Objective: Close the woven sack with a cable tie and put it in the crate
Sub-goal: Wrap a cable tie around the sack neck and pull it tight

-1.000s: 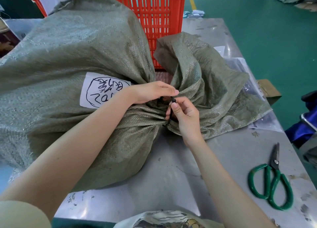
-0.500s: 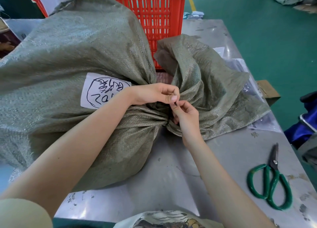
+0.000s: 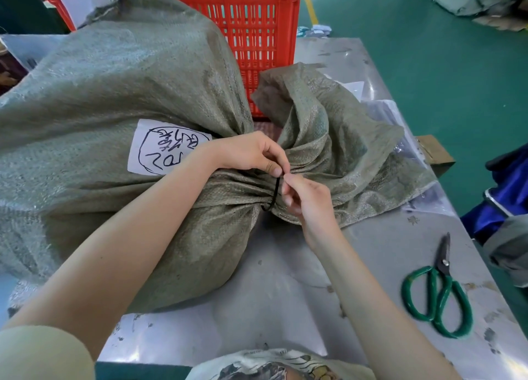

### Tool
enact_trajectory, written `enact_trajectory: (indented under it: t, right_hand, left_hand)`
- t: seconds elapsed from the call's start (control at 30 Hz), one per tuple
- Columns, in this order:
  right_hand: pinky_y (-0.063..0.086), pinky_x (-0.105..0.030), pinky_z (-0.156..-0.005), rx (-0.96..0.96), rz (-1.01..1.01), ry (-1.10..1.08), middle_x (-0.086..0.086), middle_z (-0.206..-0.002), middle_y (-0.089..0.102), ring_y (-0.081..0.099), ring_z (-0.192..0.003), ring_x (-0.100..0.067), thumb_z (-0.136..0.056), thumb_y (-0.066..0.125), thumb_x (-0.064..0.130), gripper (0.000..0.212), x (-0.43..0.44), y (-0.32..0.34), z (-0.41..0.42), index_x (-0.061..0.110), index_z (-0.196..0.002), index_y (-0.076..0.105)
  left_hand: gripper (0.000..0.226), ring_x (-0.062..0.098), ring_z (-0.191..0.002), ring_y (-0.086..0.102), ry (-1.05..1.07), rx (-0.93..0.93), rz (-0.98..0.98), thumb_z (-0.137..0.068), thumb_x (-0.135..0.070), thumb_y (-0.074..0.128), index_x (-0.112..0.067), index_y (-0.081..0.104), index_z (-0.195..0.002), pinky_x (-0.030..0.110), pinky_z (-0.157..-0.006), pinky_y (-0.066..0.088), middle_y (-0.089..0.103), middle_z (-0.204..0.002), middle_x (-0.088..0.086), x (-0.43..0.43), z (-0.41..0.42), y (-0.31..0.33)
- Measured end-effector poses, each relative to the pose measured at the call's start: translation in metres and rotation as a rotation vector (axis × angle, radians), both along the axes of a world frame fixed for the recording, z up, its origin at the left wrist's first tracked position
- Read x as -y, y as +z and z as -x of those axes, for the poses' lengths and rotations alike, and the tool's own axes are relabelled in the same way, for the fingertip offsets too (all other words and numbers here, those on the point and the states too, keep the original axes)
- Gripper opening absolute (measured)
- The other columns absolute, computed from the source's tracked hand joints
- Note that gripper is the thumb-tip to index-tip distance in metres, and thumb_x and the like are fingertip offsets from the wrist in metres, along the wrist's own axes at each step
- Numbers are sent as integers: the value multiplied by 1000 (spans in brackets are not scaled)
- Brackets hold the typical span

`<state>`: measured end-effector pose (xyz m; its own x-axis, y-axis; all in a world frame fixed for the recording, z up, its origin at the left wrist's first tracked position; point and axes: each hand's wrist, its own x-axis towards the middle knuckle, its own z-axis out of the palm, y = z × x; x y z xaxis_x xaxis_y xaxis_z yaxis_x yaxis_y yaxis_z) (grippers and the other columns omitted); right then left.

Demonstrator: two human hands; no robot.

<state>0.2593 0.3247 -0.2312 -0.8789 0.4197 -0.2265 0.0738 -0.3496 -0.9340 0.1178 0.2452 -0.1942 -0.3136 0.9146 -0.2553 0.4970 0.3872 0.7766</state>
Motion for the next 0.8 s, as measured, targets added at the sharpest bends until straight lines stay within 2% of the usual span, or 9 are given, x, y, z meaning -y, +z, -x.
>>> enact_trajectory:
  t: [0.1,0.17,0.23,0.4,0.57,0.63,0.67,0.73,0.8]
  right_hand:
    - [24,-9,-36,-2,-15,-2,8,-31,40,30,-31,0,-88,49,7,43,10,4,-10,13,-45,49]
    - [24,-10,-37,-17,-46,19,7,-31,40,32,-32,-1,-88,48,6,45,17,7,-18,14,-43,48]
    - [25,-9,-37,-25,-57,55,7,-31,40,32,-31,-1,-88,48,3,49,26,10,-27,14,-41,48]
    - [28,-11,-41,30,-93,94,7,-32,42,35,-33,-1,-87,50,5,56,44,6,-52,20,-33,49]
    - [28,-10,-38,108,-152,189,6,-30,44,34,-30,-1,-86,47,3,47,38,2,-60,13,-40,49]
    - [26,-17,-38,221,-147,305,4,-32,49,36,-30,-5,-87,44,17,42,27,5,-46,14,-46,55]
    - [25,-19,-40,293,-128,359,4,-36,52,36,-33,-7,-88,41,28,41,21,7,-38,15,-53,58]
    - [23,-22,-46,391,-116,397,4,-46,54,36,-40,-9,-87,39,48,44,12,8,-20,19,-63,61]
    - [23,-21,-48,393,-157,359,6,-48,54,35,-44,-10,-87,42,50,42,11,6,-5,20,-65,62]
  left_hand:
    - [29,9,-94,56,-63,-207,50,-77,-5,71,-32,66,-87,20,-93,40,61,-93,-2,1,0,10]
    - [30,-11,-82,52,-42,-285,64,-76,-6,72,-30,65,-94,3,-81,37,53,-96,0,5,3,14]
    - [29,-9,-79,49,-18,-332,88,-74,-8,73,-31,66,-91,-4,-76,33,46,-90,-7,11,6,16]
    - [29,12,-98,36,-15,-452,167,-73,-19,73,-45,62,-71,26,-94,28,39,-85,-14,17,12,12]
    - [18,15,-102,33,-18,-516,207,-77,-19,71,-32,70,-88,26,-94,24,39,-82,-11,13,10,3]
    - [16,15,-99,35,-13,-539,228,-79,-18,69,-21,74,-94,30,-98,26,41,-79,-10,12,9,3]
    - [16,15,-97,37,-13,-536,232,-79,-17,69,-16,74,-95,27,-99,26,46,-81,-6,12,8,3]
    - [19,14,-95,42,-15,-513,242,-80,-15,68,-12,74,-97,6,-90,20,58,-90,7,11,5,4]
    - [21,14,-93,46,-11,-520,267,-80,-16,68,-13,74,-100,-3,-78,15,64,-99,15,9,1,4]
